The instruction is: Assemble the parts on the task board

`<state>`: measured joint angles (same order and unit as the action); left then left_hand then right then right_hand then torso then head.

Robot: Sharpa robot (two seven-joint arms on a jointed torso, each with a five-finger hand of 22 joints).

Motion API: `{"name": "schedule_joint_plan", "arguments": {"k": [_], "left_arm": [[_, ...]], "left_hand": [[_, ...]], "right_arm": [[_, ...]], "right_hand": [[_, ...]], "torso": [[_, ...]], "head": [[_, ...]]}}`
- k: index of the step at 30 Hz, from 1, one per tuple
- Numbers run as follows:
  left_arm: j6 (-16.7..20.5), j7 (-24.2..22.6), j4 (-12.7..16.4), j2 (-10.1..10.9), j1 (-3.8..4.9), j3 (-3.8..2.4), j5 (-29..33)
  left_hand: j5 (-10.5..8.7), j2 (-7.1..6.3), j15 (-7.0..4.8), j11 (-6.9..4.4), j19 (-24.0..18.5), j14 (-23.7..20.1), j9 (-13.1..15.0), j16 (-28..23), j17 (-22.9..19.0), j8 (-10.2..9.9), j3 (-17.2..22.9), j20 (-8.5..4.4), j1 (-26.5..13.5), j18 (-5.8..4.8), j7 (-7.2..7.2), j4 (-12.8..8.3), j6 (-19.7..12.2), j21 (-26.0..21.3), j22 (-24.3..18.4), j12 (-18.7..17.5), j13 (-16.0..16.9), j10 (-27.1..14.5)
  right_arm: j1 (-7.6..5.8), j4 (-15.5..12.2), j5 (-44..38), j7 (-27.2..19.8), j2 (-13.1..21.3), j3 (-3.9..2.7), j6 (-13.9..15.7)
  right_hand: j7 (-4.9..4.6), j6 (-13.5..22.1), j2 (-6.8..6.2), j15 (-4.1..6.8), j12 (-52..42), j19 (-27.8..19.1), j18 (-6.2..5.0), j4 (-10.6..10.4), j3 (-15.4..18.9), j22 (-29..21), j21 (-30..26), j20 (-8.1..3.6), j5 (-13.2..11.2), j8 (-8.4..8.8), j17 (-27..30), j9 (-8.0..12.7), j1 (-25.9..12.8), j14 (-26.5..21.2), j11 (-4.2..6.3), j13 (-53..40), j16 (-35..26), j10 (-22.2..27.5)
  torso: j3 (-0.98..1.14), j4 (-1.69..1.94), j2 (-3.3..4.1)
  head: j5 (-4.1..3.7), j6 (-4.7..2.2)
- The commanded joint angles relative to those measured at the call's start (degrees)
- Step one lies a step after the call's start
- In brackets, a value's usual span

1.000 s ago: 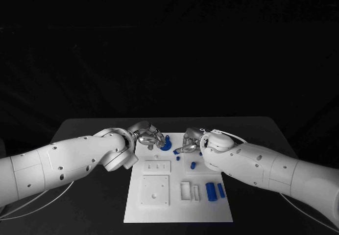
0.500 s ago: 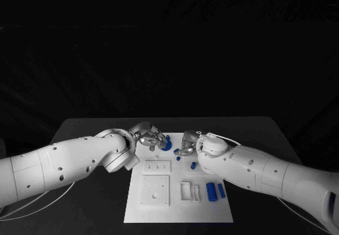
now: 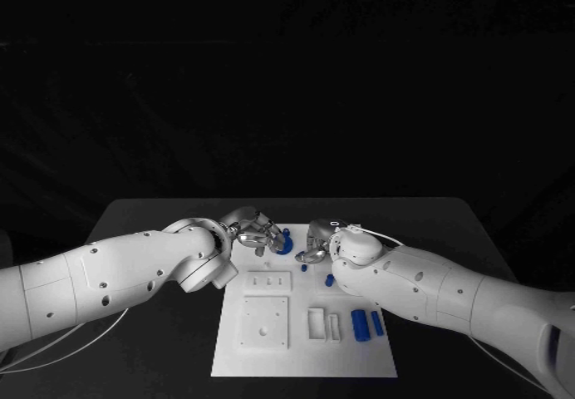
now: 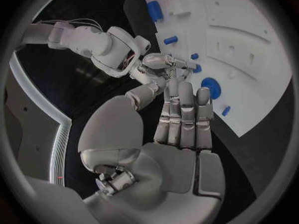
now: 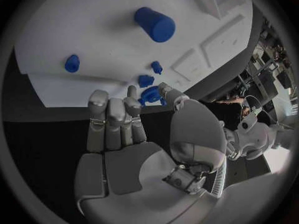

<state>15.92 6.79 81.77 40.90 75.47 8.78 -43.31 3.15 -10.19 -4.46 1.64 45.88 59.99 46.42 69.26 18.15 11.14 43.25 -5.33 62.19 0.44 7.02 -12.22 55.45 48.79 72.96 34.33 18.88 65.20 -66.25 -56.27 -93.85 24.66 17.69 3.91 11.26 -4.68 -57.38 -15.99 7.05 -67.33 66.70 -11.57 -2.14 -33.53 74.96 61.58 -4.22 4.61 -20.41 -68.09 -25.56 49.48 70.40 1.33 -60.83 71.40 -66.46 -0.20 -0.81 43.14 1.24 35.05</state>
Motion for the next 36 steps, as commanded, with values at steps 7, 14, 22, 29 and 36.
{"name": "schedule_joint_plan", "arguments": {"k": [7, 14, 22, 29, 36], "left_arm": [[0.4, -0.1, 0.3, 0.0, 0.10, -0.04, 0.9], [0.3, -0.1, 0.4, 0.0, 0.11, -0.04, 1.1], [0.1, 0.0, 0.3, -0.1, 0.12, -0.05, 1.3], [0.1, 0.2, 0.2, -0.2, 0.13, -0.05, 1.4], [0.0, 0.3, 0.2, -0.3, 0.13, -0.05, 1.7]], "left_hand": [[-0.31, -0.72, 0.39, 0.04, 0.0, 0.2, -0.1, -0.4, 0.0, 0.2, 0.1, -4.28, 0.0, 0.03, 0.24, 0.6, -0.2, -0.4, 0.0, -0.3, -0.1, 0.2], [-0.31, -0.81, 0.39, 0.04, 0.0, 0.2, -0.2, -0.4, 0.0, 0.2, 0.1, -4.28, 0.0, 0.04, 0.26, 0.7, -0.3, -0.4, 0.0, -0.4, -0.1, 0.3], [-0.32, -0.85, 0.39, 0.05, 0.0, 0.2, -0.2, -0.5, 0.0, 0.2, 0.1, -4.27, 0.0, 0.04, 0.28, 0.8, -0.4, -0.4, 0.0, -0.4, -0.1, 0.3], [-0.32, -0.88, 0.40, 0.05, 0.0, 0.2, -0.3, -0.5, 0.0, 0.3, 0.1, -4.26, 0.0, 0.05, 0.30, 1.0, -0.4, -0.4, 0.0, -0.4, -0.1, 0.3], [-0.32, -0.93, 0.41, 0.07, 0.1, 0.2, -0.3, -0.5, 0.0, 0.3, 0.0, -4.25, -0.1, 0.04, 0.33, 1.3, -0.5, -0.5, 0.1, -0.4, -0.1, 0.3]], "right_arm": [[0.08, 0.5, -3.6, -0.5, -1.0, 0.51, 0.5], [0.26, 1.2, -6.2, -0.8, -1.5, 1.60, 1.1], [0.53, 1.7, -8.1, -0.6, -2.1, 2.12, 2.3], [0.64, 2.2, -8.1, -0.7, -2.6, 2.15, 2.9], [0.64, 2.4, -7.6, -0.8, -2.9, 2.15, 3.5]], "right_hand": [[-0.43, -0.3, -0.65, 0.20, 0.8, -0.6, -3.43, 1.3, 1.6, 0.9, 0.4, -0.36, -0.9, 0.18, 0.2, -0.2, 1.6, -0.5, -0.04, -0.3, -0.4, 0.0], [-0.63, 0.1, -0.74, 0.01, 1.2, -1.0, -3.43, 4.3, 2.5, 0.8, 0.3, -0.25, -1.7, 0.52, 0.3, -0.3, 4.6, -0.9, -0.25, -0.8, -0.5, 0.3], [-0.74, 0.3, -0.70, -0.11, 1.5, -1.3, -3.43, 8.1, 2.7, 0.6, 0.2, -0.08, -1.8, 0.67, 0.4, -0.5, 8.0, -1.2, -0.36, -1.1, -0.5, 0.5], [-0.78, 0.2, -0.68, -0.16, 1.7, -1.1, -3.43, 7.8, 2.1, 0.5, 0.2, 0.17, -1.8, 0.68, 0.5, -0.6, 7.3, -1.2, -0.40, -1.2, -0.5, 0.3], [-0.78, 0.2, -0.73, -0.17, 1.9, -1.1, -3.43, 6.6, 2.3, 0.4, 0.2, 0.34, -1.8, 0.80, 0.7, -0.7, 5.4, -1.2, -0.40, -1.4, -0.5, 0.2]], "torso": [[-0.04, 0.03, -0.04], [-0.02, 0.05, -0.04], [-0.03, 0.02, -0.10], [-0.02, -0.06, -0.11], [-0.03, -0.07, -0.10]], "head": [[0.15, 0.37], [0.29, 0.52], [0.48, 0.62], [0.56, 0.64], [0.53, 0.71]]}}
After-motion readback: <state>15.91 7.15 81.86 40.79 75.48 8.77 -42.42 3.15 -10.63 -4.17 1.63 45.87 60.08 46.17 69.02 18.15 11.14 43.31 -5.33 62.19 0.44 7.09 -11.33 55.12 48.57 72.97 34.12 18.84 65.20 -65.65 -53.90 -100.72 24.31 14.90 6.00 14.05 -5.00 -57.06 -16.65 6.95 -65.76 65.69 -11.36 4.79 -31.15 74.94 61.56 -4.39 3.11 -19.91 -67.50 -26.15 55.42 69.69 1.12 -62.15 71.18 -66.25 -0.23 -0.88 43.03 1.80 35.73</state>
